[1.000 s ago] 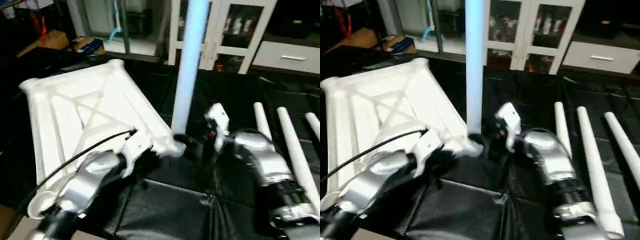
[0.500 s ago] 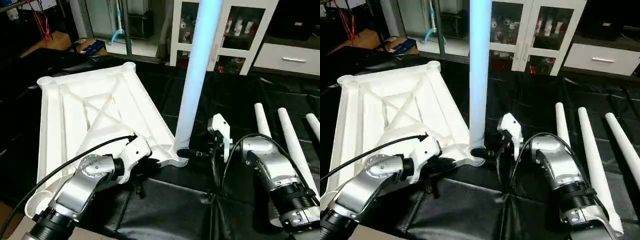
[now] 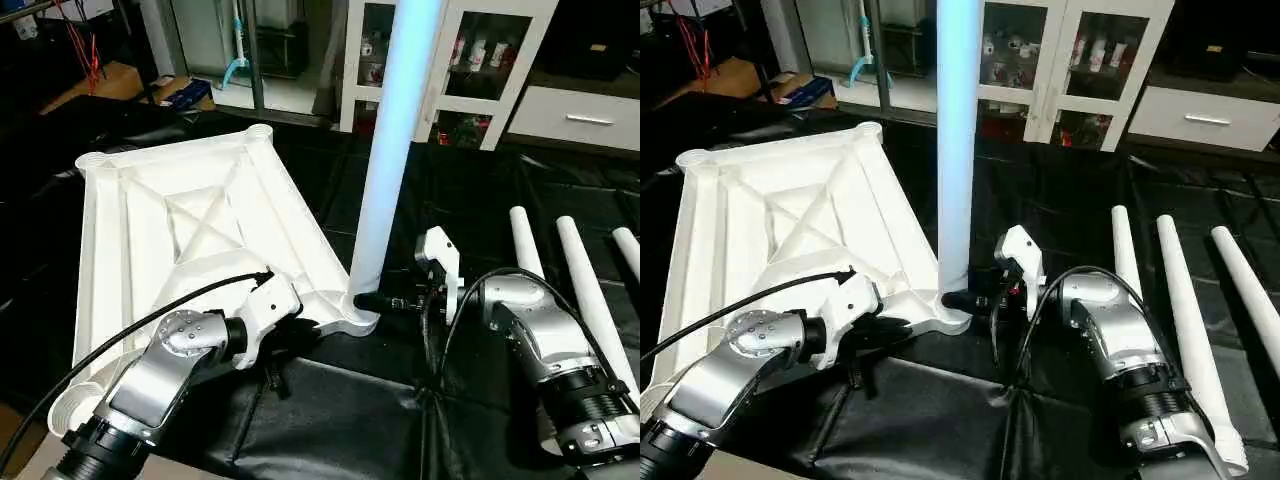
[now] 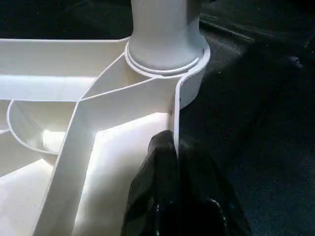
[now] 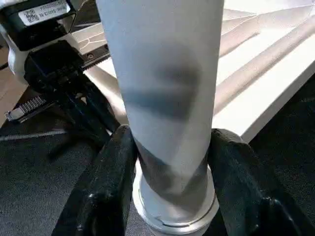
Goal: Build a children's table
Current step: Rotate leg to tighten
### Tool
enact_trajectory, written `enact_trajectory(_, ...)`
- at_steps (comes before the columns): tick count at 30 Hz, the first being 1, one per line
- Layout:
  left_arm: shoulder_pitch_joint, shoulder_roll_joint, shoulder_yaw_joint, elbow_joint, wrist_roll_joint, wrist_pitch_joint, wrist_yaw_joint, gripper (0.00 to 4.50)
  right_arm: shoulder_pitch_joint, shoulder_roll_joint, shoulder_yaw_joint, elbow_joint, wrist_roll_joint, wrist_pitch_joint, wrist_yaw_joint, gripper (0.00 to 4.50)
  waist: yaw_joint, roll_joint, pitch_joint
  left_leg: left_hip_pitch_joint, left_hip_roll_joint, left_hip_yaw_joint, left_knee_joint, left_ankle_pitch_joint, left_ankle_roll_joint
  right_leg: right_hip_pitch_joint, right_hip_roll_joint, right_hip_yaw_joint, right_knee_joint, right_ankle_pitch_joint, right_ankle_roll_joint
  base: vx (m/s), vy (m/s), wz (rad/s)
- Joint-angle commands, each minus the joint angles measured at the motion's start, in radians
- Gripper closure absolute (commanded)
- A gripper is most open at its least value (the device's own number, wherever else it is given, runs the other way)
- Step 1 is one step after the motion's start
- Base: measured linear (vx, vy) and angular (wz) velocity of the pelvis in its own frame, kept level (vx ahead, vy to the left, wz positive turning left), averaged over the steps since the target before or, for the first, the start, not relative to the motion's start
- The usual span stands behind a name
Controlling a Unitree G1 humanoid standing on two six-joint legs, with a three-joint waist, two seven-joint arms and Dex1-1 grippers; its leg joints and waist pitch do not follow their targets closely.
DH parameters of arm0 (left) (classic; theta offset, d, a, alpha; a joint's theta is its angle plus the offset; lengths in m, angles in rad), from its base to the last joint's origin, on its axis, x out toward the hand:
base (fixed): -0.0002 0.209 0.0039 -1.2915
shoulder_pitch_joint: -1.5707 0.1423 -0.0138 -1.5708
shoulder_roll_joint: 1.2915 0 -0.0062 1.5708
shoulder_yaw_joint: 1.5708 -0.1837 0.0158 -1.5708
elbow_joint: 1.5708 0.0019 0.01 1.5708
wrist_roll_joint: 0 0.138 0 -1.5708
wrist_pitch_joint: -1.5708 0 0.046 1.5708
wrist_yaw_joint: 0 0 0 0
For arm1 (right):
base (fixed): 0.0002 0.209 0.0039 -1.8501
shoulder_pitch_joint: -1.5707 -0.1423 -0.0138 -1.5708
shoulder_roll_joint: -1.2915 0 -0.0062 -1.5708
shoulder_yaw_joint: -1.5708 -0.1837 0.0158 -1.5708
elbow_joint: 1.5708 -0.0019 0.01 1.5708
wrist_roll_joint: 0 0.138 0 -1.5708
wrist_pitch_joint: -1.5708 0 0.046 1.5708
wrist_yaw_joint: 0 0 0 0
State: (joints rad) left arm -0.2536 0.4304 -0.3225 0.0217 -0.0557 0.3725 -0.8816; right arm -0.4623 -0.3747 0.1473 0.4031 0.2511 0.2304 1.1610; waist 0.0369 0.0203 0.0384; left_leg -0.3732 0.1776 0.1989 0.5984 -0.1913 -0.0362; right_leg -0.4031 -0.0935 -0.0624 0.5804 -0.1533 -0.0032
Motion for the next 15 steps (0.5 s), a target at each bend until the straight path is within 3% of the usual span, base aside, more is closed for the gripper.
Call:
enact_trajectory(1,-0.001,-0.004,-0.02,-0.028,-0.013,-0.002,-0.019,4.5,0.012,0.016,-0.003,-0.023,0.03,0.014,-0.01,2.64,-0.002,-0.002,-0.058,0.018,0.052,-0.024,-0.078,-0.246,0.034,0.039,-0.046,0.038,-0.054,-0.234,-0.23,0.0,0.0,0.0)
enact_trajectory(6,-0.03,-0.053,-0.008,0.017,0.011,-0.003,0.055,4.5,-0.006,0.081,-0.045,0.055,-0.014,-0.029,-0.186,2.64,-0.011,-0.004,-0.055,0.013,0.049,-0.025,-0.08,-0.265,0.017,0.039,-0.047,0.038,-0.057,-0.267,-0.22,0.0,0.0,0.0)
enact_trajectory(10,-0.09,-0.128,-0.004,0.104,0.076,0.025,0.199,4.5,-0.015,0.15,-0.059,0.112,-0.087,-0.051,-0.4,2.65,-0.02,-0.007,-0.052,0.02,0.046,-0.027,-0.08,-0.316,-0.012,0.03,-0.048,0.039,-0.07,-0.386,-0.179,0.0,0.0,0.0)
enact_trajectory(11,-0.116,-0.164,0.003,0.143,0.098,0.04,0.266,4.5,-0.016,0.182,-0.065,0.125,-0.111,-0.046,-0.492,2.65,-0.022,-0.008,-0.054,0.016,0.046,-0.029,-0.081,-0.309,-0.015,0.035,-0.05,0.038,-0.069,-0.385,-0.175,0.0,0.0,0.0)
enact_trajectory(13,-0.144,-0.21,0.016,0.188,0.112,0.059,0.338,4.5,-0.021,0.222,-0.072,0.143,-0.145,-0.041,-0.621,2.66,-0.027,-0.005,-0.05,0.02,0.045,-0.028,-0.082,-0.333,-0.022,0.025,-0.045,0.037,-0.076,-0.415,-0.162,0.0,0.0,0.0)
enact_trajectory(15,-0.185,-0.267,0.032,0.257,0.138,0.056,0.44,4.5,-0.029,0.28,-0.075,0.172,-0.188,-0.042,-0.775,2.66,-0.037,-0.003,-0.051,0.018,0.042,-0.035,-0.084,-0.369,-0.028,0.026,-0.047,0.033,-0.082,-0.459,-0.141,0.0,0.0,0.0)
